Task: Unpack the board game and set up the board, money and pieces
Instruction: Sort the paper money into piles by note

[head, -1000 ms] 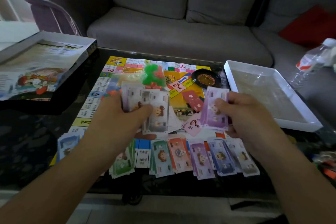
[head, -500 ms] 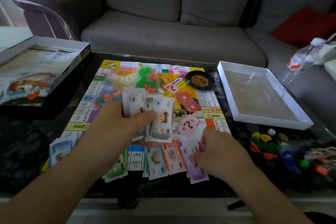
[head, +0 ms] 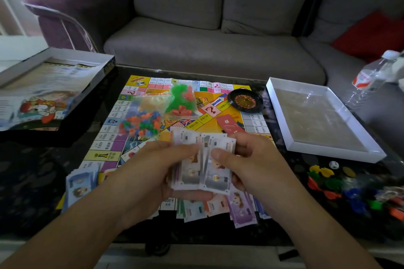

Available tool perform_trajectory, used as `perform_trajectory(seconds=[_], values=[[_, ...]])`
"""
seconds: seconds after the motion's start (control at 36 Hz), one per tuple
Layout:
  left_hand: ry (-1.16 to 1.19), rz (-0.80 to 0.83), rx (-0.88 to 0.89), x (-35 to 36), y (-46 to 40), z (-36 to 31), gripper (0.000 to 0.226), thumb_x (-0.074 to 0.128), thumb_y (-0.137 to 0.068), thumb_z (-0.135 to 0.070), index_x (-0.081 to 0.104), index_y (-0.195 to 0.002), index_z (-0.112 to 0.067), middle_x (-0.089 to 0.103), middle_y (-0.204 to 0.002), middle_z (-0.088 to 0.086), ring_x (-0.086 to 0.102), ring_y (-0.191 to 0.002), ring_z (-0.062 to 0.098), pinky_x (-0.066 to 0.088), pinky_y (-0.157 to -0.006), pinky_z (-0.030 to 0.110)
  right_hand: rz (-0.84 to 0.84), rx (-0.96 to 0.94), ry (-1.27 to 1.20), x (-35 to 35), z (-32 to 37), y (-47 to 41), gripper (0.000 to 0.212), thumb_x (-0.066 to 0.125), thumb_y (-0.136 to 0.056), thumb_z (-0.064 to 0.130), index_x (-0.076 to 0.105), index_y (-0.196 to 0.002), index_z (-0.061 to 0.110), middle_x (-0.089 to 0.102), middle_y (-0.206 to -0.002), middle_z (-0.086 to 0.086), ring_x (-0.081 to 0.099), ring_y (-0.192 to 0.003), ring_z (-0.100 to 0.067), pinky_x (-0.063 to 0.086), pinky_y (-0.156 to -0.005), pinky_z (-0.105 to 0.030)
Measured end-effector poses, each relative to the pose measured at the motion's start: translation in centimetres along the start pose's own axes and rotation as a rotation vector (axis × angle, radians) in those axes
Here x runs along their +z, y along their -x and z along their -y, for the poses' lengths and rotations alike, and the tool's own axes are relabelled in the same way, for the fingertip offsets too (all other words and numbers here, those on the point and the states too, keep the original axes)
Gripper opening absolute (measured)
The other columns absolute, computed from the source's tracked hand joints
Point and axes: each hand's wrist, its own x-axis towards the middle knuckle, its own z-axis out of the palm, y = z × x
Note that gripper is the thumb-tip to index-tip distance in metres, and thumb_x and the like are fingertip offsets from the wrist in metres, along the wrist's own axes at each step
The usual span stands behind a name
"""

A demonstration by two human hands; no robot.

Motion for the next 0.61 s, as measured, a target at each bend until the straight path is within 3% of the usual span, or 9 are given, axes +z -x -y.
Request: perform_trajectory(seconds=[0.11,0.39,0.61], values=[[0.020,-0.008,0.022,-0.7,0.1,-0.3,0.029,0.063,-0.092,-0.008,0.070,-0.118,0.002,0.077,-0.110,0.024,0.076,-0.097,0.044,0.059,-0.075,0.067,-0.027,0.016,-0.064,-0.1,0.0,-0.1,0.010,0.077,-0.094,0.019,0.082,-0.094,0.027,0.080,-0.084,-0.004,0.059,-0.050,-0.007,0.043,-0.048,-0.022],[-0.226,-0.109,0.193,-1.1,-0.2,0.5,0.019,0.072,-0.092,-0.009,0.076,-0.111,-0.010,0.080,-0.101,0.013,0.079,-0.086,0.038,0.066,-0.063,0.051,-0.042,-0.039,0.000,0.8,0.2,0.2,0.006,0.079,-0.091,0.022,0.080,-0.091,0.028,0.080,-0.086,0.004,0.065,-0.058,0.000,0.044,-0.053,-0.013],[-0.261,-0.151,0.220,-0.8,-0.4,0.9,0.017,0.080,-0.081,-0.017,0.081,-0.097,-0.018,0.081,-0.098,0.009,0.079,-0.084,0.033,0.065,-0.066,0.053,-0.008,-0.036,-0.057,1.0,-0.1,0.3,0.009,0.078,-0.094,0.019,0.083,-0.097,0.026,0.077,-0.077,0.000,0.061,-0.051,-0.003,0.045,-0.050,-0.019]])
